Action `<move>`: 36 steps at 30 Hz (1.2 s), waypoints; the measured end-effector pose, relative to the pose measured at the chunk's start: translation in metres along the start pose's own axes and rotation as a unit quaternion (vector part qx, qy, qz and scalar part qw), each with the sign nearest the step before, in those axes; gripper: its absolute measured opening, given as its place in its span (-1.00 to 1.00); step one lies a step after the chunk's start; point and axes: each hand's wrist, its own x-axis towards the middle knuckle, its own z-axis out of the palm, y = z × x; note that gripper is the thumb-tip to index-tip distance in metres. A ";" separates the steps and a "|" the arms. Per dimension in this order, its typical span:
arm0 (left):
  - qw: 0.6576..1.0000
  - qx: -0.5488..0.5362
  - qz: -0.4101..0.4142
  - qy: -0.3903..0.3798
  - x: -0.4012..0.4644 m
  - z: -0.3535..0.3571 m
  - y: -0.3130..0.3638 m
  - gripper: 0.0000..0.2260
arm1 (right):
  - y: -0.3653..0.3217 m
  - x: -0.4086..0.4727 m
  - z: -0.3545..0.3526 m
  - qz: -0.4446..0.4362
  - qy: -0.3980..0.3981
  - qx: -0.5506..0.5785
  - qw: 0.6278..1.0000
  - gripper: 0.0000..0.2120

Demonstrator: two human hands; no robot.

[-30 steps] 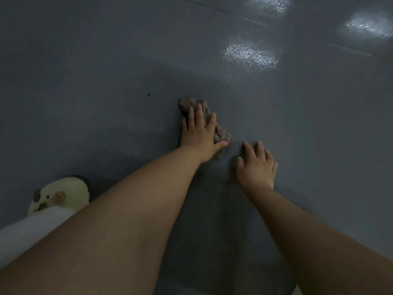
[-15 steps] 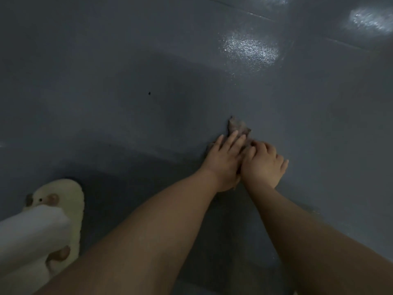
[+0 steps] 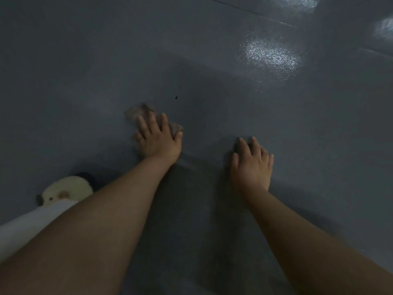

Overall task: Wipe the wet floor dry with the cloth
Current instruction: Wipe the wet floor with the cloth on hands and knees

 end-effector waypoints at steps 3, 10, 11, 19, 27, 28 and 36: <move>0.982 0.043 0.185 -0.019 -0.015 0.007 0.044 -0.34 | -0.008 0.004 0.000 -0.010 0.003 0.012 1.000 -0.53; 0.954 0.083 0.282 -0.054 0.025 -0.007 0.062 -0.40 | -0.010 0.003 0.006 -0.010 -0.034 -0.046 0.998 -0.51; 0.964 0.071 0.253 -0.049 0.033 -0.010 0.052 -0.41 | -0.013 0.003 0.007 -0.014 -0.038 -0.060 0.997 -0.50; 0.996 -0.044 -0.071 -0.013 0.041 -0.019 -0.085 -0.43 | -0.050 -0.009 0.021 -0.125 -0.087 -0.115 0.982 -0.47; 0.999 0.038 0.038 0.005 -0.028 0.015 -0.048 -0.40 | -0.051 -0.014 0.031 -0.143 -0.102 -0.133 0.975 -0.47; 0.995 0.054 0.087 -0.009 -0.032 0.016 -0.038 -0.39 | -0.050 -0.014 0.031 -0.144 -0.104 -0.137 0.974 -0.47; 0.992 0.046 0.118 -0.011 -0.006 0.006 -0.072 -0.39 | -0.055 -0.014 0.034 -0.136 -0.098 -0.184 0.968 -0.44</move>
